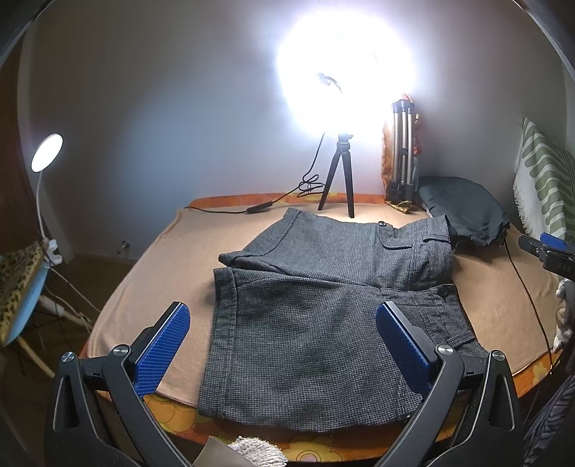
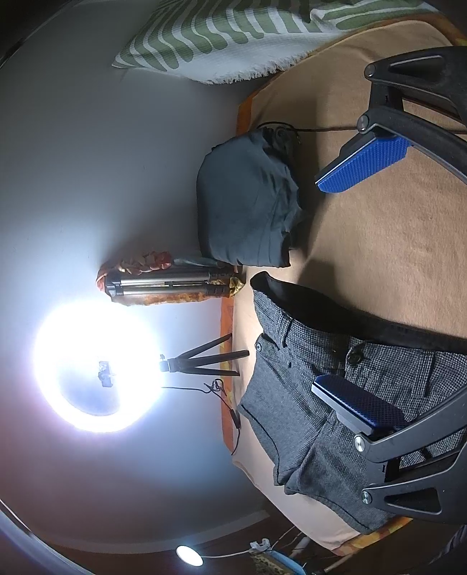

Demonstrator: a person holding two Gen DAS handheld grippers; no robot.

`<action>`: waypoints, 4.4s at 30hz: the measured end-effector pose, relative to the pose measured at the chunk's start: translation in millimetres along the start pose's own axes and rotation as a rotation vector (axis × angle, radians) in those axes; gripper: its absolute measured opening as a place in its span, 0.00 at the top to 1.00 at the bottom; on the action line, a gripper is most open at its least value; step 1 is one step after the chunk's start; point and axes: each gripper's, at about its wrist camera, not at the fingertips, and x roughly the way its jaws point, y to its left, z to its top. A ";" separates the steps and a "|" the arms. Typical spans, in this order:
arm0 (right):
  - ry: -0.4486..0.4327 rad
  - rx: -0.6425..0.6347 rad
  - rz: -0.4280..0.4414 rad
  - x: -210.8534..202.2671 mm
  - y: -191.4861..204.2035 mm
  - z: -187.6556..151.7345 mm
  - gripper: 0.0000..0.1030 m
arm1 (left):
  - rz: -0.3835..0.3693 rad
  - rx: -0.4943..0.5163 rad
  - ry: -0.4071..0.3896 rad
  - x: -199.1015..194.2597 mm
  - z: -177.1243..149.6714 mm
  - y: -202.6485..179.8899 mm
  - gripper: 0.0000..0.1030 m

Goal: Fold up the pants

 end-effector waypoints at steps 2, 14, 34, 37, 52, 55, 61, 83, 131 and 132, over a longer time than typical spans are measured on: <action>0.000 0.002 0.001 0.0 -0.5 0.2 0.01 | 0.000 -0.001 -0.001 0.1 0.0 0.6 0.00; 0.000 0.004 0.005 -0.8 -0.7 -0.7 0.01 | -0.007 0.001 -0.004 -1.0 1.8 -2.5 0.00; 0.010 0.005 0.018 -0.7 -1.1 -3.0 0.01 | 0.001 0.005 -0.002 -0.5 -1.8 -3.6 0.00; 0.015 0.002 0.023 0.4 -0.9 -3.9 0.01 | 0.006 0.007 -0.001 0.1 -3.1 -3.3 0.00; 0.032 -0.036 0.053 -3.0 -2.3 -10.5 0.01 | 0.022 0.017 0.026 7.2 -7.5 1.0 0.00; 0.038 -0.058 0.078 -4.8 0.7 -14.3 0.01 | 0.015 0.027 0.033 8.8 -10.0 0.7 0.00; 0.068 -0.149 0.156 -8.0 14.8 -26.8 0.06 | 0.010 0.053 0.066 17.1 -17.3 2.7 0.00; 0.275 -0.589 0.530 -16.0 109.7 -114.6 0.30 | -0.091 0.083 0.296 50.4 -43.1 39.2 0.58; 0.196 -0.510 0.401 18.2 119.4 -50.1 0.88 | -0.124 0.463 0.357 66.6 -92.6 9.6 0.47; 0.197 -0.502 0.401 19.3 117.8 -48.5 0.88 | -0.105 0.477 0.358 68.7 -93.8 9.3 0.47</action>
